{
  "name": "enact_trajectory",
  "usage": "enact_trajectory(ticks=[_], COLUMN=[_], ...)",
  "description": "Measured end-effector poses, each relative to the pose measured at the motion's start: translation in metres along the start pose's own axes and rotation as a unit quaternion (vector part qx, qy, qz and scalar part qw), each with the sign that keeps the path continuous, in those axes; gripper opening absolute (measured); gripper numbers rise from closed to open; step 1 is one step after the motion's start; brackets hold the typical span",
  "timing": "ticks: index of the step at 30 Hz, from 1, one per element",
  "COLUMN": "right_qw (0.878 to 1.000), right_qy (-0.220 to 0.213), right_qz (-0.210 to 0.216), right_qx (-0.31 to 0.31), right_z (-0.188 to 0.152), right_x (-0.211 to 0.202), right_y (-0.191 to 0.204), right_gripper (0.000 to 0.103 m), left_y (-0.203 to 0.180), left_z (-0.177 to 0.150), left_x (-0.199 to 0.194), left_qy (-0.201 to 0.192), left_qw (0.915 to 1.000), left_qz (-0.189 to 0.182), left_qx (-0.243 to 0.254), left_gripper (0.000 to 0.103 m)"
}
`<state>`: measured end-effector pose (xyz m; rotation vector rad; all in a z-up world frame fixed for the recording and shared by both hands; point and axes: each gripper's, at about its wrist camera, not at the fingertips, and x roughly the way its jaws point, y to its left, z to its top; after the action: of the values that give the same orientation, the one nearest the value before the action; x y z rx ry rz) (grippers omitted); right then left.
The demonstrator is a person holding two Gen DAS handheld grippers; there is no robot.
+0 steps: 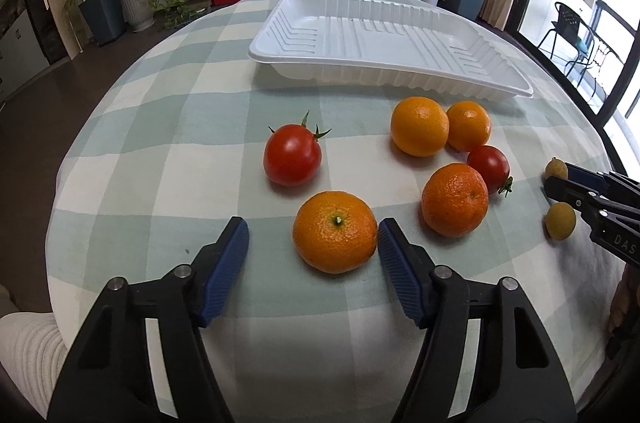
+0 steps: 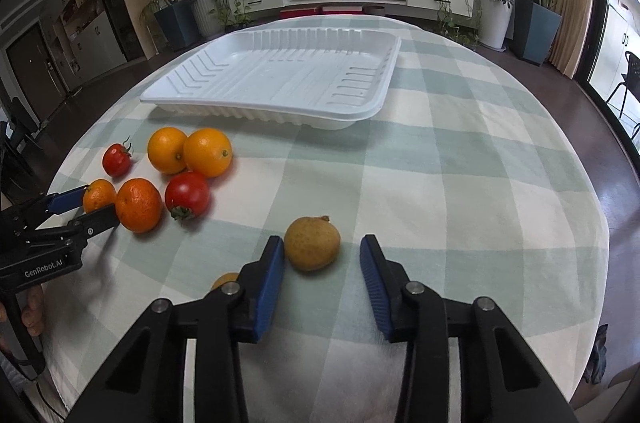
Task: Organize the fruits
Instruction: 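Close the left tool on a large mandarin while the right tool grasps a brown round fruit, then lift and carry the mandarin with the left tool while the right tool carries the brown fruit to the tray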
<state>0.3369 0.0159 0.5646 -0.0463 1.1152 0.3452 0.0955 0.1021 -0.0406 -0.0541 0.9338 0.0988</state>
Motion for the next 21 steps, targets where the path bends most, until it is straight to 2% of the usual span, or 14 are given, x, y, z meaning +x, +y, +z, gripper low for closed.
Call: enact_trajectory(ticks=[4, 8, 21], right_qw=[1.0, 1.0, 0.998], right_qy=[-0.002, -0.004, -0.016], right_qz=[0.009, 0.009, 0.052], right_qx=[0.002, 0.003, 0.034], right_z=[-0.001, -0.002, -0.003], right_x=[-0.002, -0.002, -0.01], right_y=[-0.001, -0.001, -0.008], right_gripper=[0.03, 0.03, 0.03], left_y=[0.002, 0.003, 0.008], left_z=[0.0, 0.0, -0.002], left_x=[0.0, -0.002, -0.015], left_qy=[-0.003, -0.004, -0.009], left_qw=[1.0, 1.0, 0.9999], left_qz=[0.0, 0.001, -0.007], left_qx=[0.0, 0.003, -0.001], left_gripper=[0.049, 0.035, 0.034])
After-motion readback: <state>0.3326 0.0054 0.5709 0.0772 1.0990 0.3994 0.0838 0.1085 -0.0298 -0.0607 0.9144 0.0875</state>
